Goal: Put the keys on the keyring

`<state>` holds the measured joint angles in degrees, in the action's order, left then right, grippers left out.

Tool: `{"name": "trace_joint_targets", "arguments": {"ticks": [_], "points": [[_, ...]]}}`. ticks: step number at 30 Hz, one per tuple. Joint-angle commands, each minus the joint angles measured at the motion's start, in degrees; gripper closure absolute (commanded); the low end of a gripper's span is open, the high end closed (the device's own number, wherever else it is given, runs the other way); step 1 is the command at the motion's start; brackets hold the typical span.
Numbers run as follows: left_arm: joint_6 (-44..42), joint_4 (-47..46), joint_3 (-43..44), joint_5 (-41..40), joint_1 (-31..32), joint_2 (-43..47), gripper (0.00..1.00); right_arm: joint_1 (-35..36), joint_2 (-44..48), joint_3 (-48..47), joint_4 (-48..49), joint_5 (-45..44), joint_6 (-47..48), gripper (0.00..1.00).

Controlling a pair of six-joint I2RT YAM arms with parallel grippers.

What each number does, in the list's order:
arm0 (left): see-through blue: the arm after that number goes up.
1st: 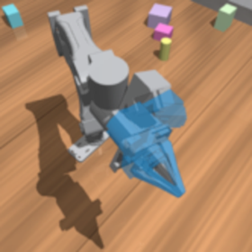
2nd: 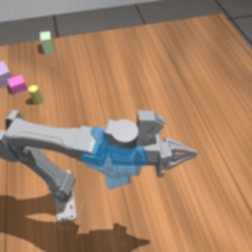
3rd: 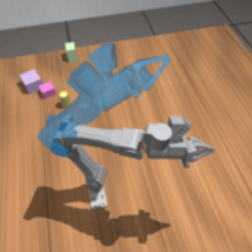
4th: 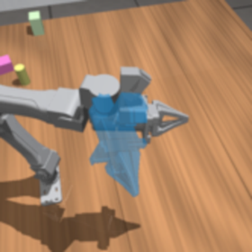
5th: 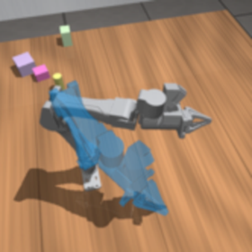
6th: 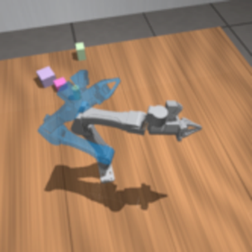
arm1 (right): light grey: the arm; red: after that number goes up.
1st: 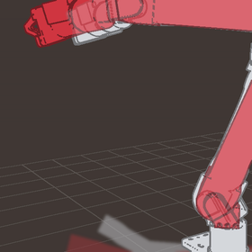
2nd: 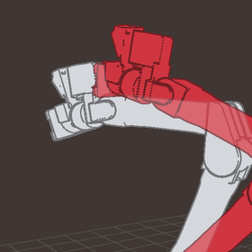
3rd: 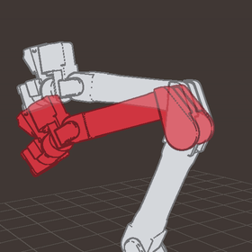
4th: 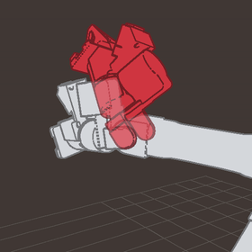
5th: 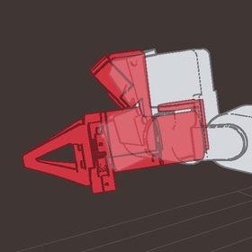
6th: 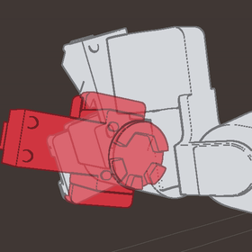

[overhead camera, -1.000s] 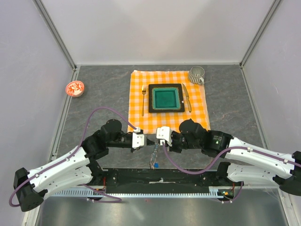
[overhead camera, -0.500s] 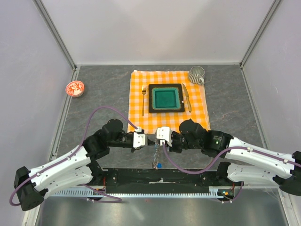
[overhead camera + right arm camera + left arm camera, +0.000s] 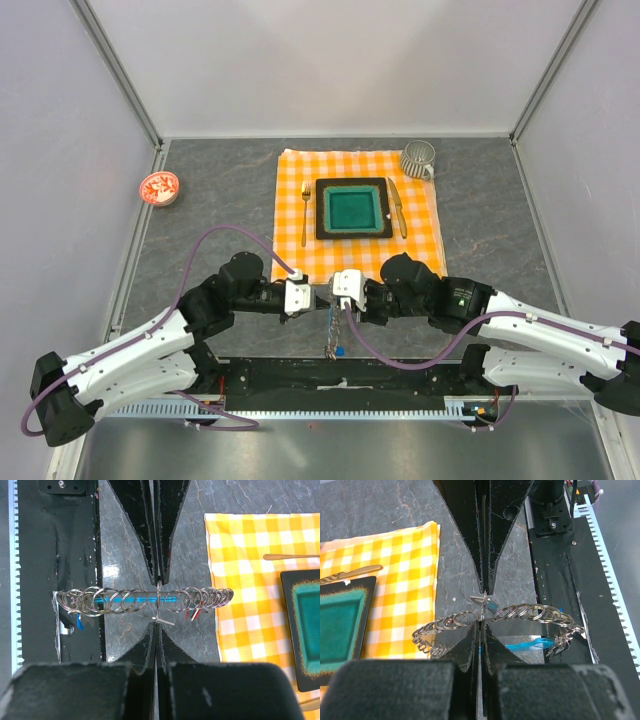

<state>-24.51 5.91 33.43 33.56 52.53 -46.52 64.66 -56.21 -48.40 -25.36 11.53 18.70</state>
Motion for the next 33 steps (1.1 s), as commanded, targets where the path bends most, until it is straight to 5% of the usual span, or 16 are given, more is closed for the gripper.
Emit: {"name": "trace_joint_targets", "arguments": {"ticks": [1,33], "points": [[0.5,-2.8,2.7,2.6,0.2,-0.3,0.98,0.6,0.3,-0.7,4.2,1.1,-0.1,1.00],[1.4,-0.5,4.4,2.5,0.3,-2.8,0.98,0.7,-0.9,-1.9,4.8,1.3,0.0,1.00]]}}
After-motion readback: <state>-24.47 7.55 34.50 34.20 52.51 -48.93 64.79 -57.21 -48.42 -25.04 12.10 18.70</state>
